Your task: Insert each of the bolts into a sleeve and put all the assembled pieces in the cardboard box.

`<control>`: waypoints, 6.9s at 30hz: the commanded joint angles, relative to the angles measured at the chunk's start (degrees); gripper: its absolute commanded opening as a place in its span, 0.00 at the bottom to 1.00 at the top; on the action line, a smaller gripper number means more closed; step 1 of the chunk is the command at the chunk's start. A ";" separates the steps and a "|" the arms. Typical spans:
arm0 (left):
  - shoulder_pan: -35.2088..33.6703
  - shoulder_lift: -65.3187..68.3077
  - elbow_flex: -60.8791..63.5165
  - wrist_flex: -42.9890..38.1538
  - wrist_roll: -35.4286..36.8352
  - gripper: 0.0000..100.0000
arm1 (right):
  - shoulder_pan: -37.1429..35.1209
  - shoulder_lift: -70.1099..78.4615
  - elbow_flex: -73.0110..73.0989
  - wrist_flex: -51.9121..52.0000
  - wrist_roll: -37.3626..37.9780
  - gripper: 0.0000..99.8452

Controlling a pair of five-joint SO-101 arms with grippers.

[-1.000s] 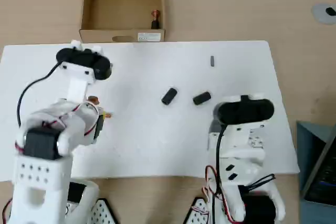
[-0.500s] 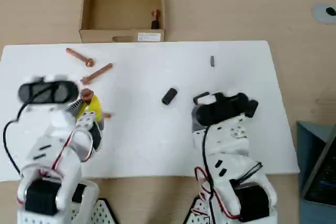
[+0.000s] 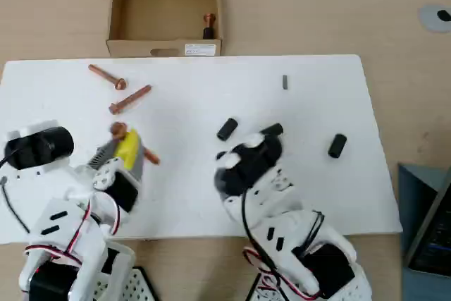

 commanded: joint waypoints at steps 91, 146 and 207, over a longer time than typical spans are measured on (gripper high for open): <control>14.33 -0.31 -8.70 9.41 -3.78 0.19 | -12.35 -5.93 1.36 -8.35 7.21 0.01; -27.96 -0.13 34.46 -11.69 -38.15 0.00 | 14.64 116.26 -96.48 -30.59 4.57 0.01; -27.96 -0.13 34.46 -11.69 -38.15 0.00 | 12.70 147.30 -170.24 29.89 17.41 0.01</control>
